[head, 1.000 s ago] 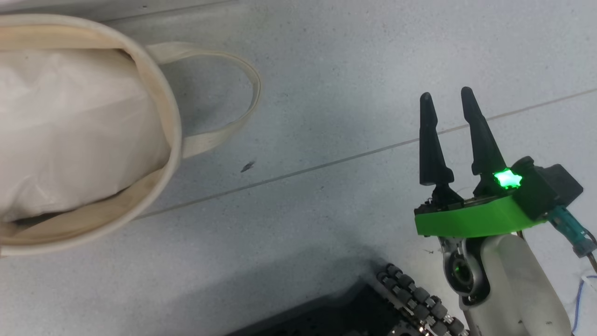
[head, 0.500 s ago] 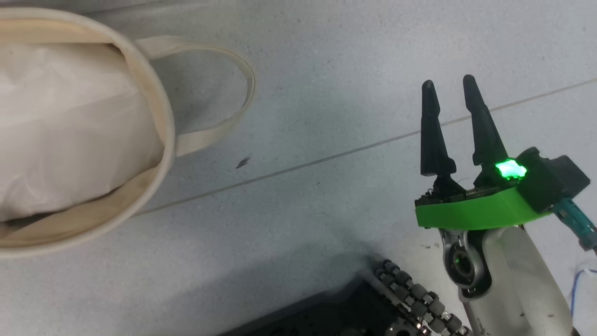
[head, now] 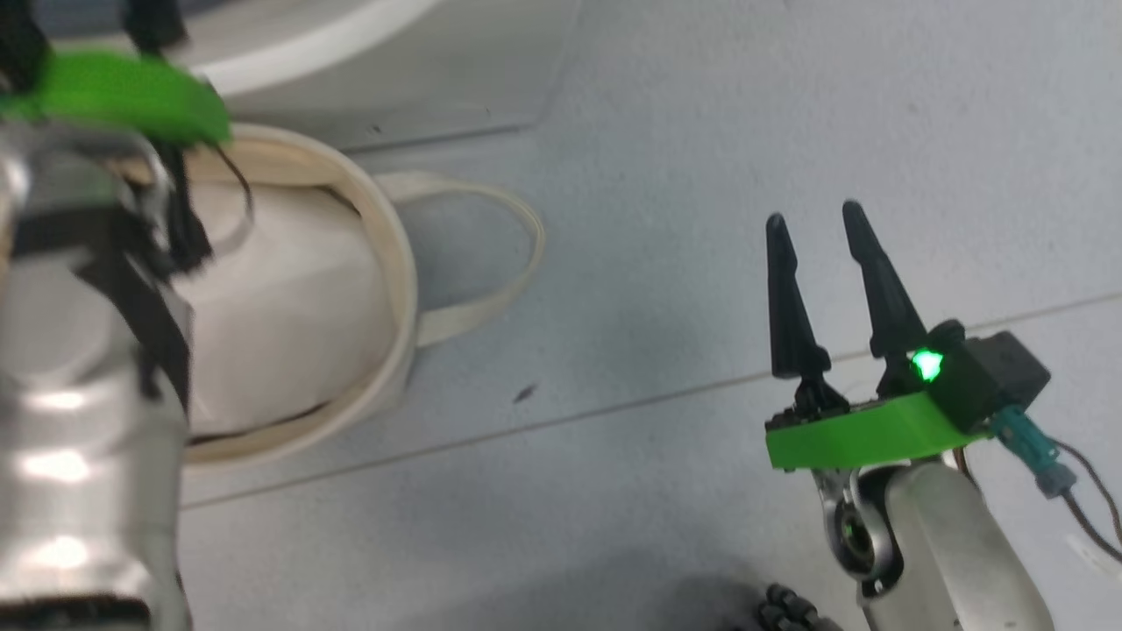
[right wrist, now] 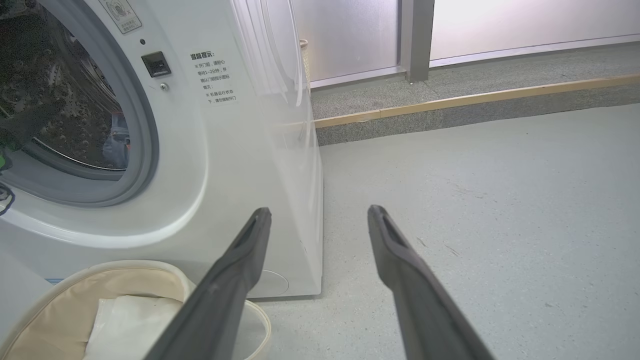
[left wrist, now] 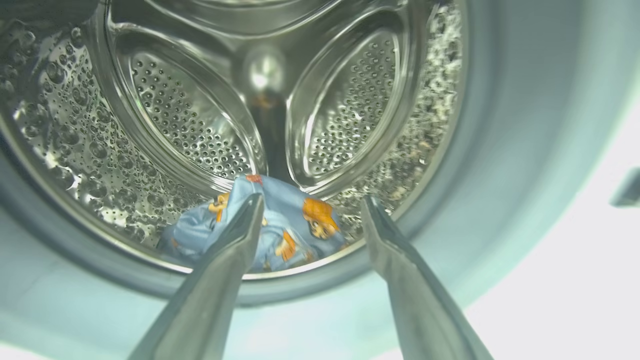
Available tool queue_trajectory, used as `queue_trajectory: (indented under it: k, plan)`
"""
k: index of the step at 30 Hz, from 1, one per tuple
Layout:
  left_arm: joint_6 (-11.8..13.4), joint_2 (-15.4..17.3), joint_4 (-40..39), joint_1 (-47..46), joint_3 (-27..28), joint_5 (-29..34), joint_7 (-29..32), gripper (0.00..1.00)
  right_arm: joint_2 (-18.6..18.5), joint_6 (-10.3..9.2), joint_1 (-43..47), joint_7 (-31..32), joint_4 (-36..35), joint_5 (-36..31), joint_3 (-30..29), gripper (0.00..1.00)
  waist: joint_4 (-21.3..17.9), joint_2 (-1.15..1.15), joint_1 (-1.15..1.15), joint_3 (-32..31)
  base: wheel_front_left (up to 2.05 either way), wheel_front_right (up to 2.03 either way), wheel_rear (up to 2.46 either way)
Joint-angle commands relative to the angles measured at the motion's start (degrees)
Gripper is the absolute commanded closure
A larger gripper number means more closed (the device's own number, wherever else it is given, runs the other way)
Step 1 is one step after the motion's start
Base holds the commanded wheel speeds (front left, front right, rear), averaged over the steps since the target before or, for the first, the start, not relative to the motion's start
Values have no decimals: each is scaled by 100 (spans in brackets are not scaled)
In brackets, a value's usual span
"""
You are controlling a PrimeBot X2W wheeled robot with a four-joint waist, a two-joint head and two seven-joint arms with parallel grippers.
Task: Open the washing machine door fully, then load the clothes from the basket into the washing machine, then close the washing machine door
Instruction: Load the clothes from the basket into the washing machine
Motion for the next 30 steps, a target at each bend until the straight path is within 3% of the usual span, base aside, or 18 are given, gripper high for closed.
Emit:
queue_trajectory:
  k: [1,7,10,15,24,30]
  plan:
    - [-100,87,-473,584,125,39,-25,0,-4,0,308,-70,-70,-52,57,0,389,0,1,-807,0,0,0]
    - [-265,-243,-1023,2238,244,63,-25,0,-4,0,672,-70,81,-198,-122,0,653,0,1,-1749,0,0,0]
    - [-484,-481,-1166,2892,429,-285,-25,0,-4,0,865,-70,132,-224,-206,0,790,0,1,-2108,0,0,0]
    - [-672,-619,-1549,3608,392,-341,-25,0,-4,0,1084,-70,167,-159,-353,0,966,0,1,-2425,0,0,0]
    - [-701,-692,-2877,4996,74,-388,-25,0,-4,0,1385,-70,102,52,-523,0,1161,0,1,-2901,0,0,0]
    - [-490,-694,-3269,5610,-176,-601,-25,0,-4,0,1530,-70,86,89,-523,0,1216,0,1,-3103,0,0,0]
